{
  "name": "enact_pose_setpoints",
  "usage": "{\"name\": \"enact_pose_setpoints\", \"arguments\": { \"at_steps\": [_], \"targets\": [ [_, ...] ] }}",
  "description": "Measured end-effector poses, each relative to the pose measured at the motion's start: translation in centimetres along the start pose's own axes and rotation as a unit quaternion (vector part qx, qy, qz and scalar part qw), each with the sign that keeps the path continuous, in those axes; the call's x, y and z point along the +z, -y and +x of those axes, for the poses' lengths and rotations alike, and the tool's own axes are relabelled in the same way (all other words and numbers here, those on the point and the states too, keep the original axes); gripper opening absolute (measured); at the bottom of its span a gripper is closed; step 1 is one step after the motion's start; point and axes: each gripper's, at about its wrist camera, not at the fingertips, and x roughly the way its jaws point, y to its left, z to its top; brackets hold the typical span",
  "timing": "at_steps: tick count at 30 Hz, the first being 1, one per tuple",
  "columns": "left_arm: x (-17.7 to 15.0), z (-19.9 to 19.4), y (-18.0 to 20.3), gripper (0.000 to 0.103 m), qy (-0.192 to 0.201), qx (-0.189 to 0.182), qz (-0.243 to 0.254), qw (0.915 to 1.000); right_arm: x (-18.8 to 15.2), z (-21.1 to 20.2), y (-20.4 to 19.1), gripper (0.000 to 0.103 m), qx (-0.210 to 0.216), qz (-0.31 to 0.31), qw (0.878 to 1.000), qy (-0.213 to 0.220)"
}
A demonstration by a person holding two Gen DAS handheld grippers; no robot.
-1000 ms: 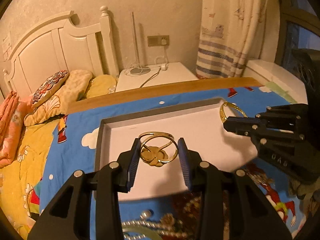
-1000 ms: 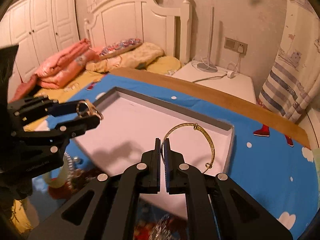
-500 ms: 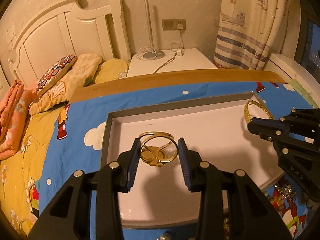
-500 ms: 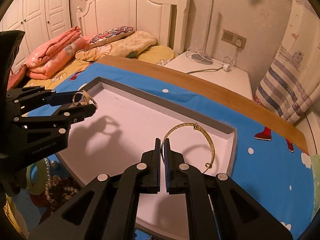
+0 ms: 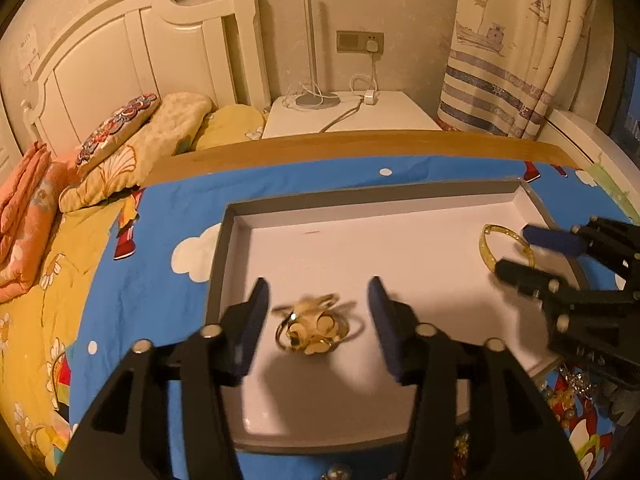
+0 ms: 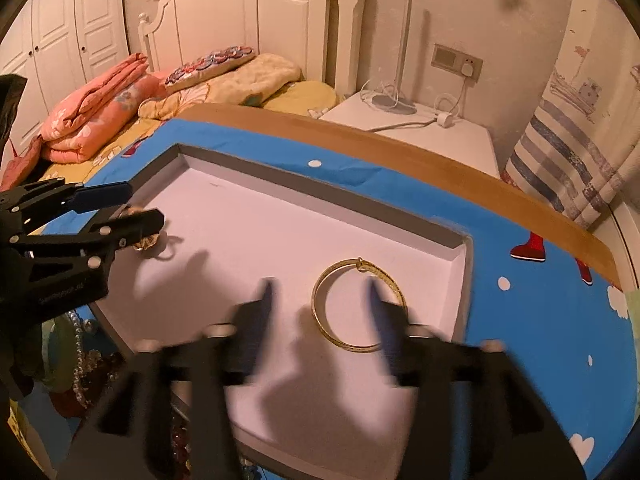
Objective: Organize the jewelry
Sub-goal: 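Carry both pieces into the white tray and open both tools to release them, then move both open tools back from the tray to the jewelry heap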
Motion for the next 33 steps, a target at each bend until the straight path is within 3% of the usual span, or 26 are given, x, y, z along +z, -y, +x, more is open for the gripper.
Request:
{"name": "enact_pose_setpoints", "arguments": {
  "at_steps": [10, 15, 20, 33],
  "targets": [
    [-1.5, -3.2, 0.7, 0.073, 0.026, 0.009, -0.008, 0.9996, -0.7, -2.1, 0.0, 0.060, -0.012, 0.005, 1.000, 0.017],
    [-3.6, -6.9, 0.6, 0.083, 0.057, 0.016, -0.028, 0.9979, -2.5, -4.7, -0.2, 0.079, -0.034, 0.017, 0.999, 0.031],
    [-6.4, -10.3, 0.7, 0.087, 0.074, 0.015, -0.043, 0.9962, -5.2, -7.7, -0.6, 0.085, -0.057, 0.033, 0.997, 0.044],
    [-13.1, -13.0, 1.0, 0.090, 0.052, 0.006, -0.039, 0.9979, -9.8, -11.7, -0.9, 0.086, -0.082, 0.061, 0.993, 0.055]
  ]
}}
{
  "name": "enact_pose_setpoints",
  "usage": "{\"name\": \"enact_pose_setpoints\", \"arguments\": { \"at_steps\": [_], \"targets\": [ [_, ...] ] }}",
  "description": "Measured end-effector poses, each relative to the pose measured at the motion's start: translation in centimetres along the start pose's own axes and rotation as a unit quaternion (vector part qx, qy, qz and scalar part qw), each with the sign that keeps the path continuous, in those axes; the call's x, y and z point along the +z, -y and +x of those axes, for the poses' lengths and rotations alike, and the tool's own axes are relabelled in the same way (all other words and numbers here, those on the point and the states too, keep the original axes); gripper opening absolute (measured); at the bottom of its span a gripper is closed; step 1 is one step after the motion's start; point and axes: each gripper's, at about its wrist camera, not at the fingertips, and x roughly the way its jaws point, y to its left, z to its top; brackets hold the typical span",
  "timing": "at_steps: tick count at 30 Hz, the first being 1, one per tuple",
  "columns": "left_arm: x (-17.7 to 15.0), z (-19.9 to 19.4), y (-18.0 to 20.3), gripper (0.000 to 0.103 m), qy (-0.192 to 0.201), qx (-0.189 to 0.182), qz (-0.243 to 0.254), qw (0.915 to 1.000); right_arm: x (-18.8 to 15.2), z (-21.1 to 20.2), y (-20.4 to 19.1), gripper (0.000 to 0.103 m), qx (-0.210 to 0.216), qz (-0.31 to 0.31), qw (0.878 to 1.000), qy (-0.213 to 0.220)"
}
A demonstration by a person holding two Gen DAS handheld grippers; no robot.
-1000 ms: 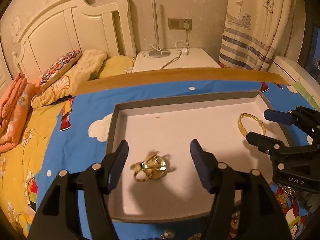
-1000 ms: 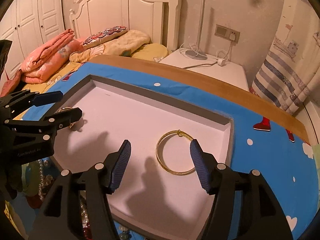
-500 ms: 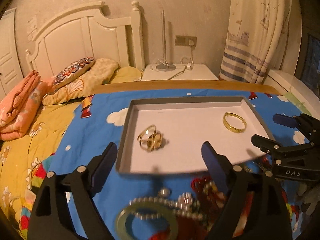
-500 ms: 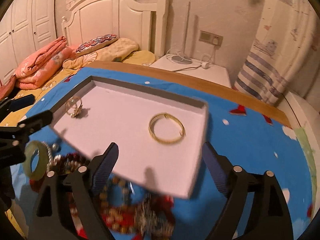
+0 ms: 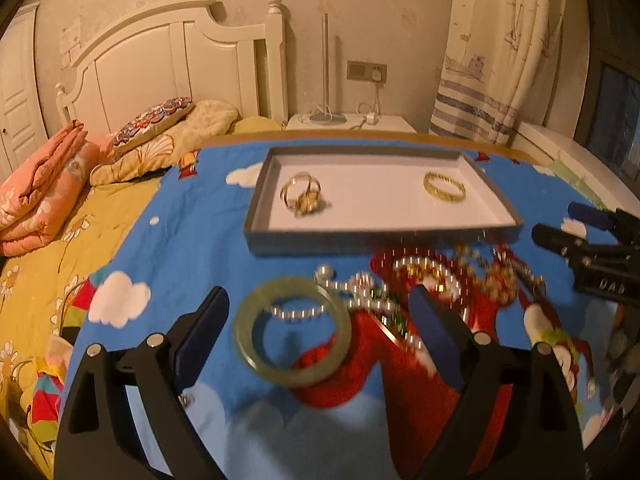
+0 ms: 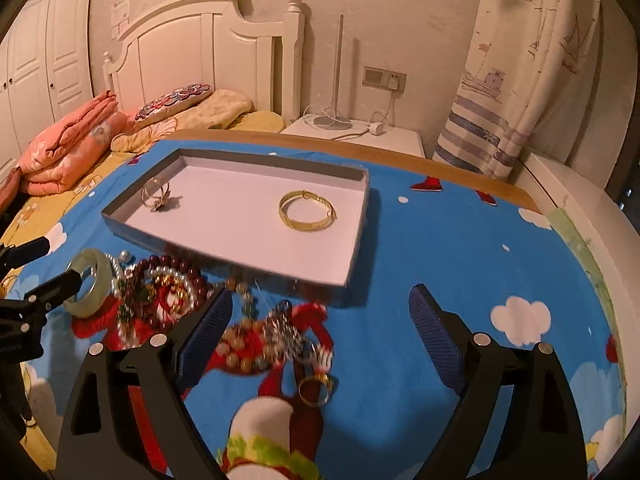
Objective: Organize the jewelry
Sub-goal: 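Move both open tools back from the tray to the jewelry heap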
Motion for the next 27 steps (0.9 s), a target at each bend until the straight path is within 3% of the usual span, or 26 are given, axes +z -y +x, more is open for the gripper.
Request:
{"name": "enact_pose_setpoints", "arguments": {
  "at_steps": [16, 18, 20, 22, 27],
  "targets": [
    [-2.8, -1.0, -1.4, 0.090, -0.008, -0.001, -0.013, 0.9999, -2.9, -2.7, -0.9, 0.086, -0.018, -0.018, 1.000, -0.001],
    [-3.0, -1.0, -1.9, 0.090, -0.009, -0.002, -0.018, 0.9998, -3.2, -2.6, -1.5, 0.086, 0.011, -0.019, 1.000, -0.009],
    [-3.2, -0.9, -2.4, 0.091, -0.010, -0.004, -0.023, 0.9997, -3.5, -2.3, -1.8, 0.086, 0.093, -0.003, 0.995, -0.019],
    [-3.3, -0.9, -2.9, 0.091, -0.012, -0.005, -0.028, 0.9995, -3.7, -1.9, -2.1, 0.086, 0.143, 0.008, 0.989, -0.022],
    [-4.3, -0.8, -4.5, 0.092, -0.015, -0.006, -0.038, 0.9991, -3.1, -1.3, -3.3, 0.086, 0.181, 0.002, 0.983, -0.016]
  ]
}}
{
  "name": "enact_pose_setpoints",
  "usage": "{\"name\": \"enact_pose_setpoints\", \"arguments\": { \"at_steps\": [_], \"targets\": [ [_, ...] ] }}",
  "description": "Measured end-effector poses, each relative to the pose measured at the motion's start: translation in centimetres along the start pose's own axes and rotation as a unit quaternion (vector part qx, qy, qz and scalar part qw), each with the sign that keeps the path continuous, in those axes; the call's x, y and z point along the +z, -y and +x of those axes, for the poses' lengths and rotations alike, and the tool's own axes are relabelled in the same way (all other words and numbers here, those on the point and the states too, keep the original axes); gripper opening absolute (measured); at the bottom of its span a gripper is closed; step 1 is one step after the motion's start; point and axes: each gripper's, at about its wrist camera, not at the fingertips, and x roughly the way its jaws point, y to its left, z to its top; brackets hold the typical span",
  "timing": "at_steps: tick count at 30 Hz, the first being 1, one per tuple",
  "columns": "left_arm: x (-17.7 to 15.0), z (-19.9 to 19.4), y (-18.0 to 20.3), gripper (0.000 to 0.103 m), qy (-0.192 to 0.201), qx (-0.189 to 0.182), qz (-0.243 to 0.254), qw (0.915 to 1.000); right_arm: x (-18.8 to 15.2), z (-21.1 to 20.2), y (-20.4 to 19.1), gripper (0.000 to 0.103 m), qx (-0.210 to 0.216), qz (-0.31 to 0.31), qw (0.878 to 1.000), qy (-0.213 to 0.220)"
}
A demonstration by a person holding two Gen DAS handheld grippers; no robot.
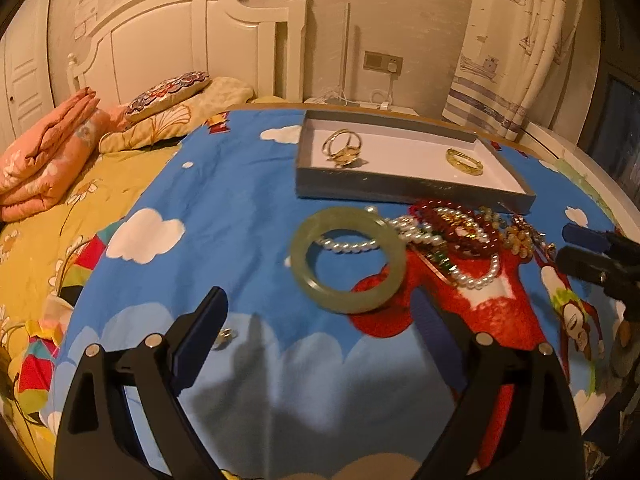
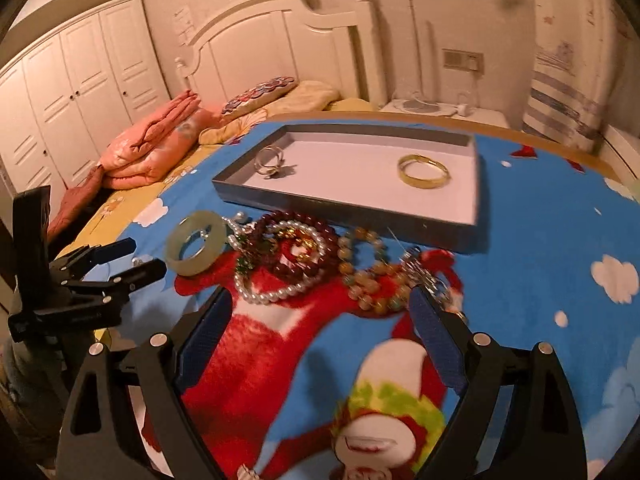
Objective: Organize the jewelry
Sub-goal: 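Move both open tools back from the tray to the jewelry heap, then grasp the pale green jade bangle with the left tool while the right tool grasps the dark red bead bracelet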
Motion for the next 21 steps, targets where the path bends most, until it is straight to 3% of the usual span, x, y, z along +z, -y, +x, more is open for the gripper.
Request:
{"name": "enact_pose_setpoints", "arguments": {
  "at_steps": [2, 5, 7, 10, 19, 21],
  "targets": [
    [-0.2, 0.2, -0.4, 0.092, 0.000, 0.003, 0.003, 1.0000, 0.6, 0.9, -0.5, 0.081, 0.006, -0.010, 1.000, -0.005],
    [-0.3, 0.3, -0.8, 0.092, 0.003, 0.006, 0.011, 0.9999, 1.3, 2.3, -1.6, 0.065, 0.016, -0.028, 0.999, -0.019],
    [-0.4, 0.3, -1.0, 0.092, 0.005, 0.003, 0.014, 0.9999, 1.6, 3.3, -2.5, 0.049, 0.030, -0.048, 0.998, -0.026],
    [-0.4, 0.5, -1.4, 0.092, 0.004, -0.007, 0.012, 0.9999, 2.1, 4.4, -3.9, 0.038, 0.033, -0.087, 0.995, -0.033],
    [-0.4, 0.5, -0.9, 0.092, 0.001, -0.036, 0.032, 0.9988, 2.5, 7.9, -5.3, 0.034, -0.011, -0.168, 0.983, -0.075],
    [-0.3, 0.5, -0.6, 0.092, -0.001, -0.043, 0.041, 0.9982, 2.4, 8.2, -5.3, 0.028, -0.007, -0.178, 0.981, -0.075]
  ]
}}
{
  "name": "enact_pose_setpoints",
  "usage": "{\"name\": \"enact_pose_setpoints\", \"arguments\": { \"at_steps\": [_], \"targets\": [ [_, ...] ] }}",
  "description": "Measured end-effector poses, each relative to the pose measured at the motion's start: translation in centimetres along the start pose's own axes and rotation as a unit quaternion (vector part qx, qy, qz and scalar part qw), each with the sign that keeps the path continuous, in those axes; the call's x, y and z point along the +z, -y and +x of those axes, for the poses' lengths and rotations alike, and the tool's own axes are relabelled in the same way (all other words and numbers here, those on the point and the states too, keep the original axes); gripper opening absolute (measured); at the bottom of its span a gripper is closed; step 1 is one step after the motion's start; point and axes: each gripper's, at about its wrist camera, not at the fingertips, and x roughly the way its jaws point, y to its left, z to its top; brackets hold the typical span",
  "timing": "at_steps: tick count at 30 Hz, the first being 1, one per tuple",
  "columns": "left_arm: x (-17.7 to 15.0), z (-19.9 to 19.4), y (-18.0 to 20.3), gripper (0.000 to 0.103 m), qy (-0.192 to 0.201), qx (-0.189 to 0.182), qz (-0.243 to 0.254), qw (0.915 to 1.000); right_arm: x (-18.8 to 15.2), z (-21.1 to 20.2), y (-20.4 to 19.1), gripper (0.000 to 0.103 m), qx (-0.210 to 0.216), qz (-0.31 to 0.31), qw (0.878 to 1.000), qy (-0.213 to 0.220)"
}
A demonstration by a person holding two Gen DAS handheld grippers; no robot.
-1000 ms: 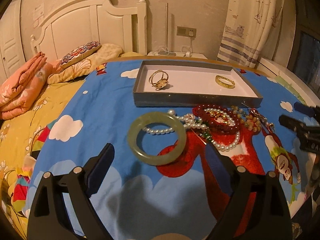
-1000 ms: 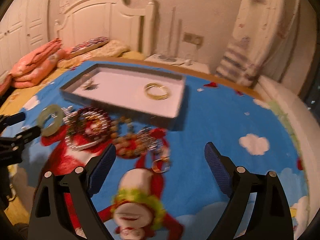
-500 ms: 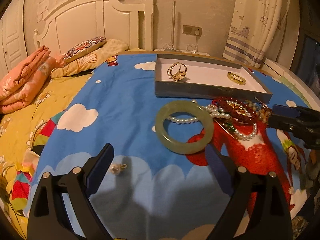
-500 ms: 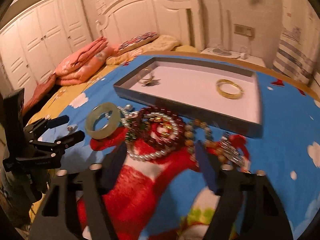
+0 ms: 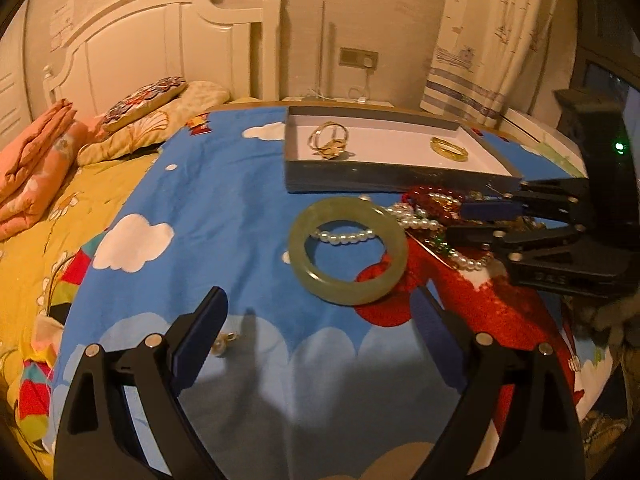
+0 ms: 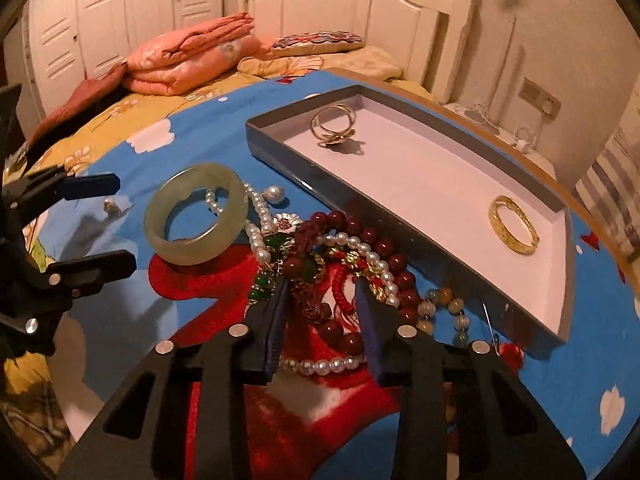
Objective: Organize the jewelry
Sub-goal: 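Grasp the pale green jade bangle with the left tool while the right tool grasps the dark red bead bracelet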
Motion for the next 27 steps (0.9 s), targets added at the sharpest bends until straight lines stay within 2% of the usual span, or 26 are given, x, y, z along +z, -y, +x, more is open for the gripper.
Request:
{"name": "enact_pose_setpoints", "arguments": {
  "at_steps": [3, 6, 8, 10, 11, 13, 16, 20, 23, 26, 27],
  "targets": [
    [0.2, 0.3, 0.8, 0.091, -0.006, -0.011, 0.022, 0.9997, -0.1, 0.1, -0.3, 0.017, 0.005, -0.012, 1.000, 0.004],
    [0.8, 0.5, 1.9, 0.091, -0.004, -0.018, 0.050, 0.9986, -0.2, -0.9, 0.2, 0.016, 0.007, 0.001, 0.999, 0.033],
    [1.4, 0.8, 2.5, 0.091, -0.002, -0.022, 0.065, 0.9977, -0.4, -1.9, 1.4, 0.016, 0.014, 0.036, 0.998, 0.059],
    [2.2, 1.4, 3.1, 0.088, -0.002, -0.029, 0.077, 0.9966, -0.6, -2.8, 2.4, 0.014, 0.018, 0.062, 0.995, 0.079],
    [2.4, 1.7, 3.4, 0.084, -0.005, -0.028, 0.082, 0.9963, -0.7, -3.4, 2.9, 0.014, 0.019, 0.074, 0.993, 0.090],
    [3.2, 2.7, 3.6, 0.079, -0.016, -0.016, 0.087, 0.9959, -0.9, -4.6, 3.5, 0.014, 0.023, 0.087, 0.990, 0.111],
    [4.1, 3.3, 3.0, 0.080, -0.019, -0.004, 0.066, 0.9976, -1.2, -6.5, 4.4, 0.014, 0.020, 0.101, 0.985, 0.139],
    [4.6, 4.6, 1.7, 0.092, -0.048, -0.011, 0.031, 0.9983, -1.7, -8.0, 5.3, 0.014, 0.021, 0.113, 0.980, 0.160],
    [4.2, 6.2, 1.2, 0.093, -0.079, -0.011, 0.029, 0.9964, -2.1, -8.7, 5.7, 0.014, 0.024, 0.119, 0.978, 0.169],
    [4.3, 6.5, 1.0, 0.089, -0.087, -0.007, 0.027, 0.9959, -2.5, -9.5, 5.9, 0.014, 0.026, 0.126, 0.975, 0.181],
    [4.3, 6.4, 1.2, 0.078, -0.082, -0.010, 0.029, 0.9962, -2.7, -10.0, 6.1, 0.014, 0.026, 0.130, 0.973, 0.188]
  ]
}}
